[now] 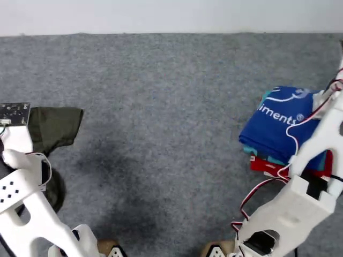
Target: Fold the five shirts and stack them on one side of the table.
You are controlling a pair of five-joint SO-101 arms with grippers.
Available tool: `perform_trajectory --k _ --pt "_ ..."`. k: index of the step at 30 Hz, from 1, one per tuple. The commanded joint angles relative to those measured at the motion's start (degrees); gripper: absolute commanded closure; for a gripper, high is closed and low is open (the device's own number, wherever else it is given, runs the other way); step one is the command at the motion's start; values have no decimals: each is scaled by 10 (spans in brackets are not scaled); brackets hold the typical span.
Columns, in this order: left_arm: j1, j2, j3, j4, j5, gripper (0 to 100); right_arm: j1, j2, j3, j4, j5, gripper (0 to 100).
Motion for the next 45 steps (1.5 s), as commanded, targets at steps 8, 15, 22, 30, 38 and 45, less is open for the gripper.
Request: perform_trajectory --k 8,15,22,30,38,45 --pt "4 -7 -1 -10 0 977 -41 -63 -40 61 -26 817" --pt "4 -11 -2 -9 0 977 -42 -48 -37 79 4 962" --pt "4 -11 -2 -6 0 977 22 44 -26 91 18 990" --pt "4 -11 -1 -6 0 977 94 195 -29 90 101 990" --pt "4 -11 -1 -5 0 977 69 68 -47 92 98 990" --pt "4 -11 -1 -5 0 977 22 -36 -47 17 100 990"
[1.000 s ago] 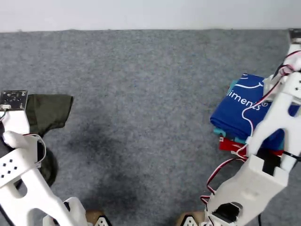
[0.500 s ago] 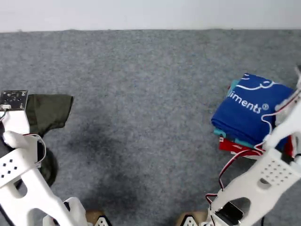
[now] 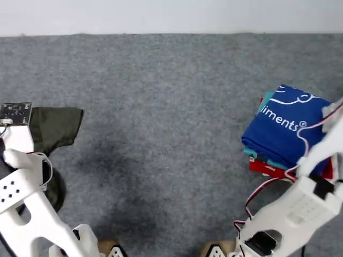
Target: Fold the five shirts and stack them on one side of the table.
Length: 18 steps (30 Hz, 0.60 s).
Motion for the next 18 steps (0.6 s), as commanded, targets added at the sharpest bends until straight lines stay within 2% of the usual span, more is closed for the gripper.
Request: perform_trajectory --k 1,4,7,12,15,18 --pt "4 -11 -1 -5 0 977 -15 -38 -20 -71 4 990" --pt "4 -9 -1 -5 0 977 -7 16 -20 -156 11 990" --pt "4 -10 -1 -5 0 977 16 95 -20 -218 61 990" --pt "4 -11 -1 -5 0 977 37 214 -24 -273 117 990" --pt "4 -11 -1 -5 0 977 33 225 -59 -255 113 990" --pt "4 -11 -1 -5 0 977 17 206 -144 -178 113 990"
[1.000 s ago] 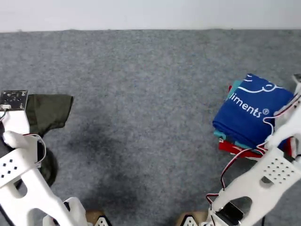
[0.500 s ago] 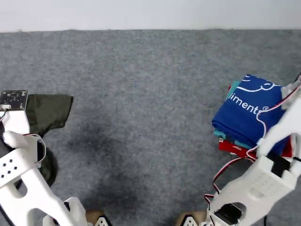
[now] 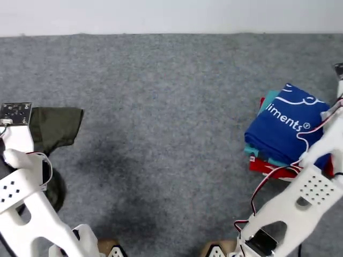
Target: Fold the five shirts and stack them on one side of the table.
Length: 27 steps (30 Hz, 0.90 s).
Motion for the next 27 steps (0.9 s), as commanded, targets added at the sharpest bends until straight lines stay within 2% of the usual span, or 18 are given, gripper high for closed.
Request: perform_trajectory --k 1,8,13,18,27 --pt "4 -11 -1 -5 0 977 -16 -26 -116 84 5 990" --pt "4 -12 -11 -6 -1 977 -65 -48 -304 269 5 990" --pt "4 -12 -14 -10 0 977 -68 -66 -275 269 -40 990" --pt "4 -12 -14 -7 0 979 -76 -159 -161 269 -112 990" --pt "4 -12 -13 -22 0 980 -134 -386 182 268 -120 990"
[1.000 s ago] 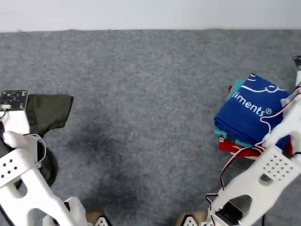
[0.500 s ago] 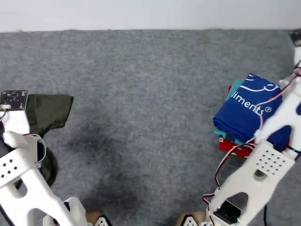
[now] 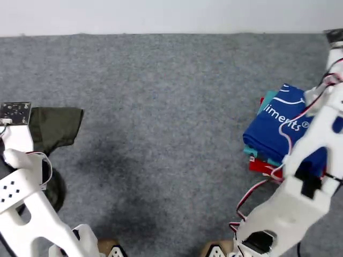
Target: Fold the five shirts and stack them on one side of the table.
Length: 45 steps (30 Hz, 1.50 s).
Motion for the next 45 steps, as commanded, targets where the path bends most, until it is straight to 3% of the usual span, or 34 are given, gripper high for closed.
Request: perform_trajectory --k 1,4,9,15,19,26,29,33,41,45 --pt "4 -12 -13 -13 0 980 -24 -116 113 23 -6 990" --pt "5 -11 -13 -13 -1 977 -32 -170 196 22 -38 990" --pt "62 -8 -13 -15 -4 938 -29 -218 287 23 -66 990" --pt "79 -1 18 -118 -5 850 -31 -298 368 22 -66 990" --pt "73 61 22 -133 -47 816 -29 -335 424 22 -65 990" --pt "-35 210 -23 -135 -116 811 -29 -356 468 22 -66 990" --pt "-58 272 -41 -136 -164 811 -32 -356 476 22 -66 990" --pt "-74 348 -64 -173 -171 811 -32 -356 478 22 -66 990" --pt "-50 496 -68 -208 -172 822 -32 -356 478 22 -66 990" --pt "-5 519 -69 -208 -173 943 -32 -356 478 22 -66 990"
